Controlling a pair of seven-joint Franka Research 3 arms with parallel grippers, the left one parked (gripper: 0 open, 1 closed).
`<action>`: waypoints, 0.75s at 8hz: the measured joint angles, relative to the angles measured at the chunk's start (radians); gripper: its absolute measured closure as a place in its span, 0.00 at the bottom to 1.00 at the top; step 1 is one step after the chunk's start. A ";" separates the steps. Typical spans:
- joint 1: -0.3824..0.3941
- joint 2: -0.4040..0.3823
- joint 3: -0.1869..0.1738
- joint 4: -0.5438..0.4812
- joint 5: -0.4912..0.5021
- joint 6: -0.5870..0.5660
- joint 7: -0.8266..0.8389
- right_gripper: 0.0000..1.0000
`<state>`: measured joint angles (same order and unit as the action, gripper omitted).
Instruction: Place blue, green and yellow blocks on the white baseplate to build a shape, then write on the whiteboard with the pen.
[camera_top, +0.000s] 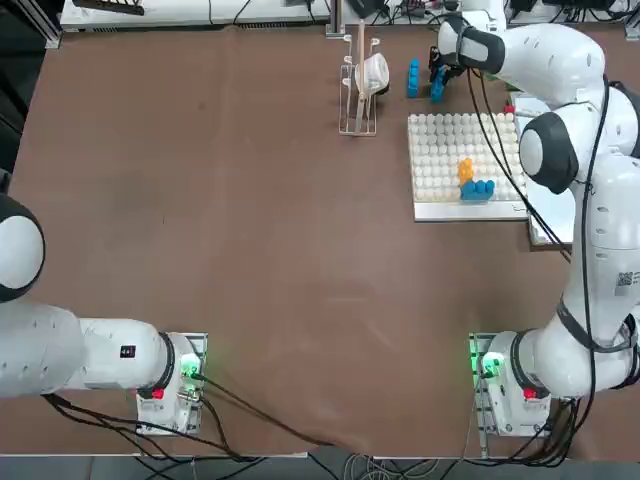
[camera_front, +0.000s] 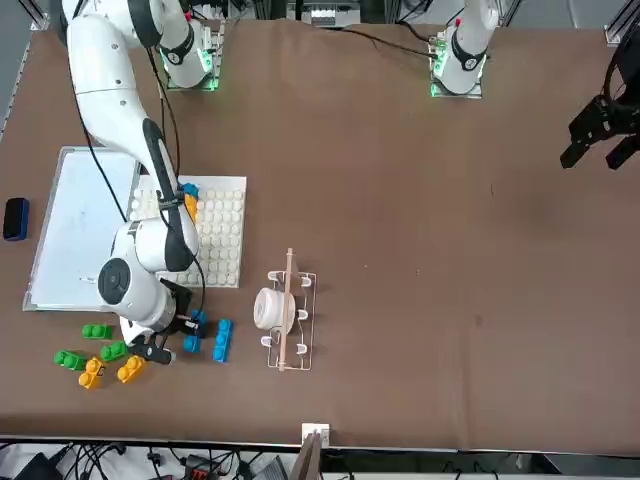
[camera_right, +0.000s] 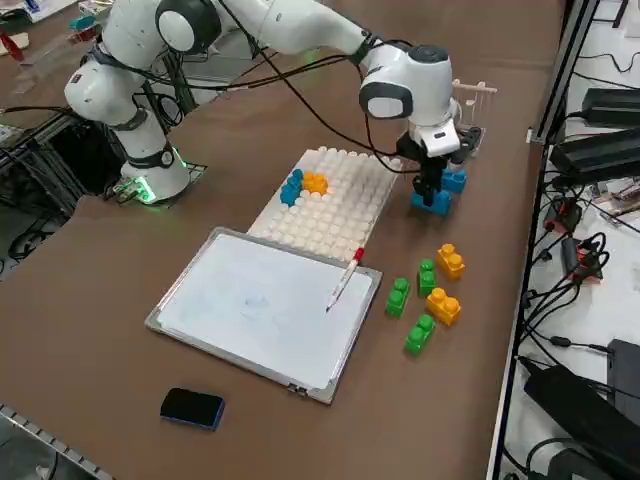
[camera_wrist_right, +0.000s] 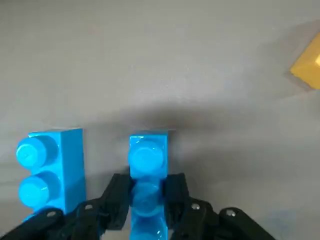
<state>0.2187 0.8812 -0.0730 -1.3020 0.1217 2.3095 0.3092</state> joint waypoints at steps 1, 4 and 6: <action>0.000 -0.003 -0.001 0.004 0.000 -0.005 0.004 0.62; -0.008 -0.113 -0.020 0.012 0.000 -0.153 0.127 0.62; -0.010 -0.229 -0.033 -0.054 0.000 -0.222 0.316 0.62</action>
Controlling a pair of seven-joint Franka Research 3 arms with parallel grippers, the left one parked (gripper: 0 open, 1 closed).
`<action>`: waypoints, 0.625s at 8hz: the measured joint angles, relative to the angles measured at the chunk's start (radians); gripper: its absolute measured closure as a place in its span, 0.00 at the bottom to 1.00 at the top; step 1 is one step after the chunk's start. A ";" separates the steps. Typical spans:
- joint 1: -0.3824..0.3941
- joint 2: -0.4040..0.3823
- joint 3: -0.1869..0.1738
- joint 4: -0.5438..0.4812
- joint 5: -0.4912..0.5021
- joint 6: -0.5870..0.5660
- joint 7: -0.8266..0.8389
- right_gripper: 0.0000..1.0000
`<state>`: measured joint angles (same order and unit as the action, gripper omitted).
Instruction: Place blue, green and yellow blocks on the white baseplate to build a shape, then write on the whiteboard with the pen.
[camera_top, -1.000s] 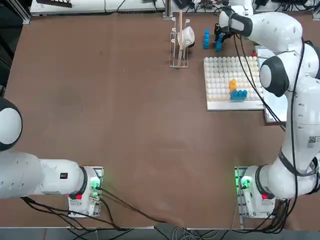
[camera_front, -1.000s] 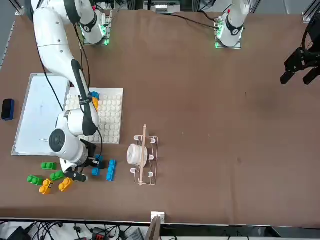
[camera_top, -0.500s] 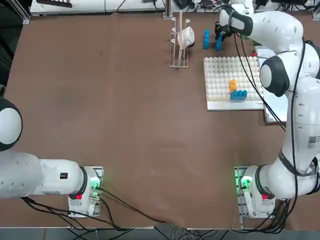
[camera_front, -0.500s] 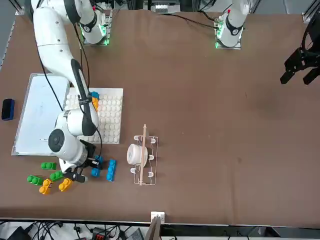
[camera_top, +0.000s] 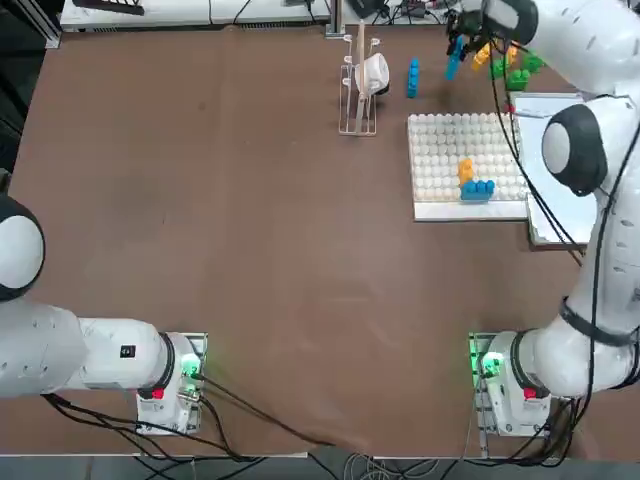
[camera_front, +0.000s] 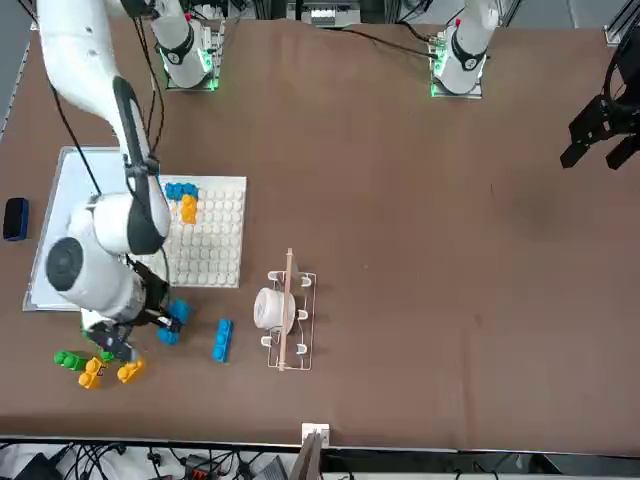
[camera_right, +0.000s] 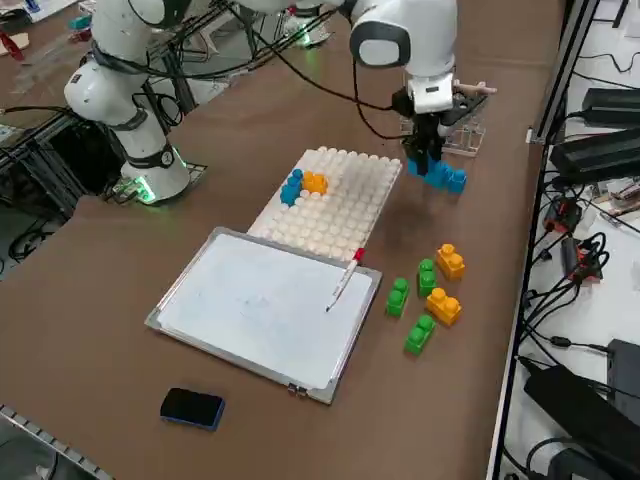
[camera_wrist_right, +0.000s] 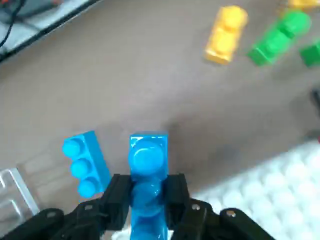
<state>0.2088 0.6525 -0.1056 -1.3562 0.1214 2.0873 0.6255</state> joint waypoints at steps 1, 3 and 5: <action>0.001 -0.052 -0.001 -0.068 0.000 -0.001 0.100 0.62; 0.001 -0.145 -0.003 -0.197 0.000 0.001 0.299 0.62; 0.001 -0.236 -0.006 -0.331 0.000 0.025 0.474 0.62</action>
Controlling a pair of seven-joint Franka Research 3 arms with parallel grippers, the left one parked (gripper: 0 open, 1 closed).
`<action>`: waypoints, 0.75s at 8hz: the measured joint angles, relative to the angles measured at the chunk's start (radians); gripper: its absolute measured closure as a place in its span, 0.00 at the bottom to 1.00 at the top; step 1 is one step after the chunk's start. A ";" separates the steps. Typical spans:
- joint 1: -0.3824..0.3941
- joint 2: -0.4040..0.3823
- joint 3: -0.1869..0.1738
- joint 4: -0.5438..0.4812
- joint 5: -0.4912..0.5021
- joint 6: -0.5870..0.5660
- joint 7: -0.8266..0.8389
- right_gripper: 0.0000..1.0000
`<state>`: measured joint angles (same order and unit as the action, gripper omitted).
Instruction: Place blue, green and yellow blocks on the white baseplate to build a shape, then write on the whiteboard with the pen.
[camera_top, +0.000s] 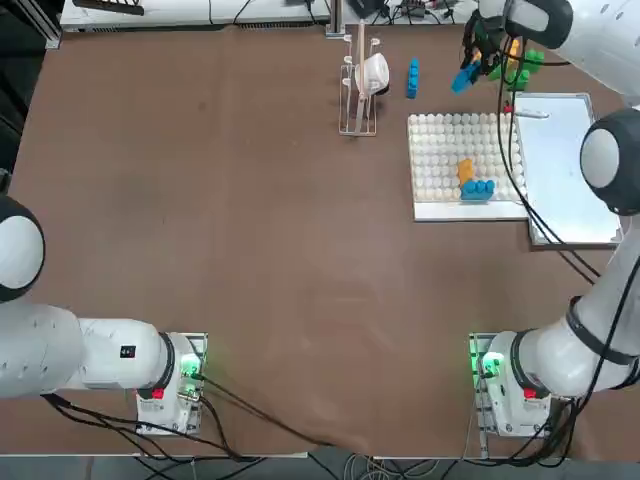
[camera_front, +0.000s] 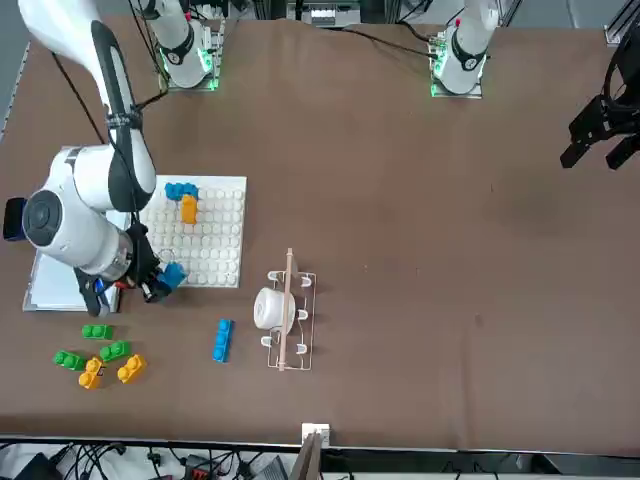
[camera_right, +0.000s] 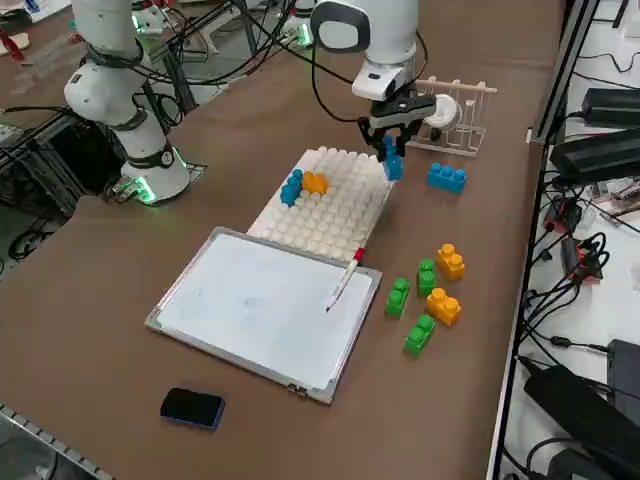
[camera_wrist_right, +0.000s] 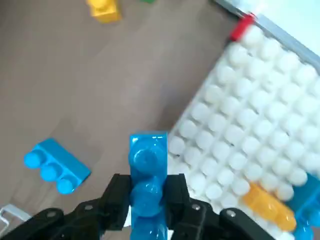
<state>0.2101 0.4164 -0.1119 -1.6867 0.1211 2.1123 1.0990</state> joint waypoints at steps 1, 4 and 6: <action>0.001 -0.038 0.000 -0.068 0.000 0.032 0.075 0.62; 0.000 -0.108 -0.006 -0.245 -0.002 0.126 0.263 0.62; 0.000 -0.123 -0.009 -0.317 -0.033 0.154 0.382 0.62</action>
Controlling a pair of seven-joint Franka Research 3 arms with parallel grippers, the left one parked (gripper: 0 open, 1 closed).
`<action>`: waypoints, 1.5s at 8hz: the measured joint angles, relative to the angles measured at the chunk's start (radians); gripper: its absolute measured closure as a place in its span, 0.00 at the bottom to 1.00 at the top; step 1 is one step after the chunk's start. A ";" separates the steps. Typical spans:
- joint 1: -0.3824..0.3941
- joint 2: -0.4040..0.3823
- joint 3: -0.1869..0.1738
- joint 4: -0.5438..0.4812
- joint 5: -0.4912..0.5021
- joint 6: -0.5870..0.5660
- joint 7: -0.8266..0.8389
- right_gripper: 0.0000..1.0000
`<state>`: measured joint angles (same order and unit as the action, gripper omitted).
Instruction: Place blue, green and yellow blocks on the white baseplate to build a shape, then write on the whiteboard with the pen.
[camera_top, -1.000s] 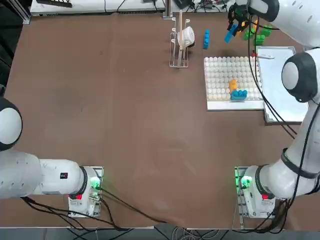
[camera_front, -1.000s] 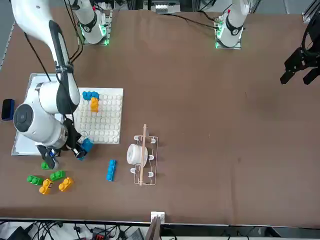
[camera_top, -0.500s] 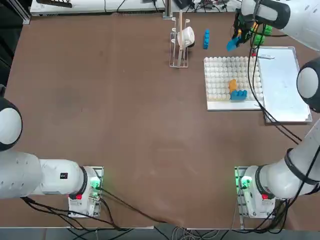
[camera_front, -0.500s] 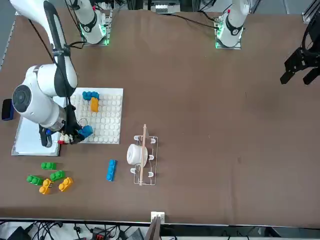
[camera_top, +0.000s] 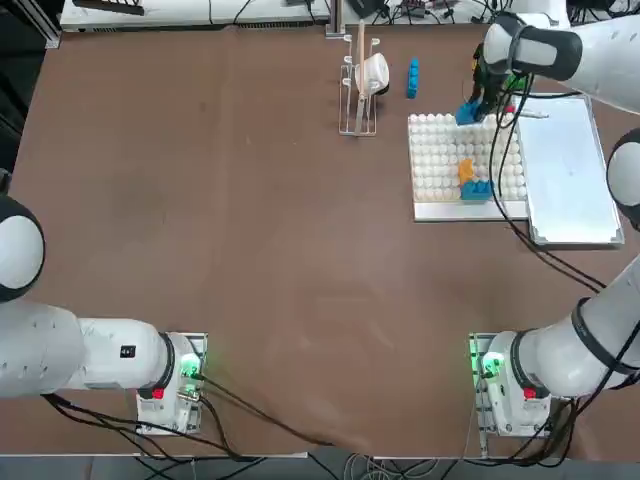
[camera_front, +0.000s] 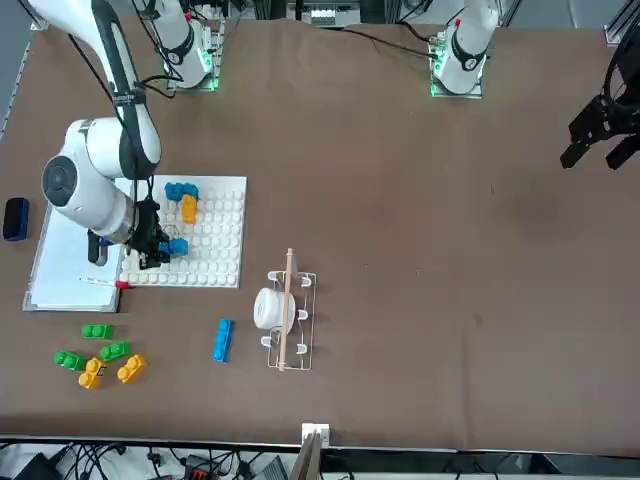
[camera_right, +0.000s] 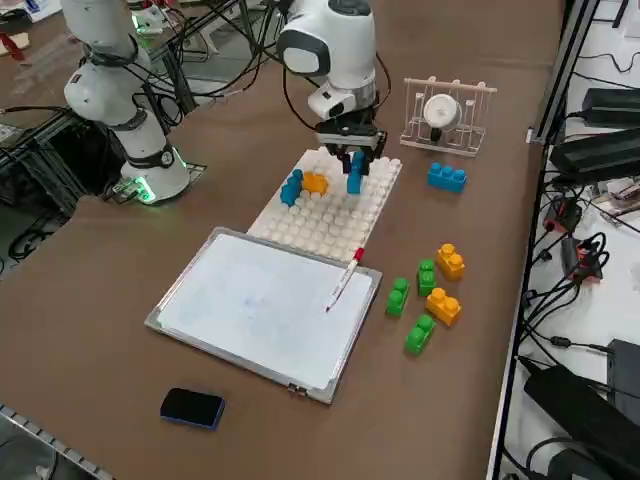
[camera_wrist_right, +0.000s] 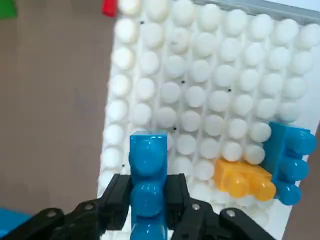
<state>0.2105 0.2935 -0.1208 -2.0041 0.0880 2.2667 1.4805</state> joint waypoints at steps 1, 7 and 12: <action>0.000 -0.004 0.000 -0.025 -0.025 0.012 0.066 0.62; 0.018 -0.043 0.001 -0.143 -0.133 0.030 0.265 0.62; 0.018 -0.088 0.001 -0.227 -0.134 0.131 0.284 0.62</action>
<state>0.2289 0.2060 -0.1195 -2.2314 -0.0458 2.3975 1.7640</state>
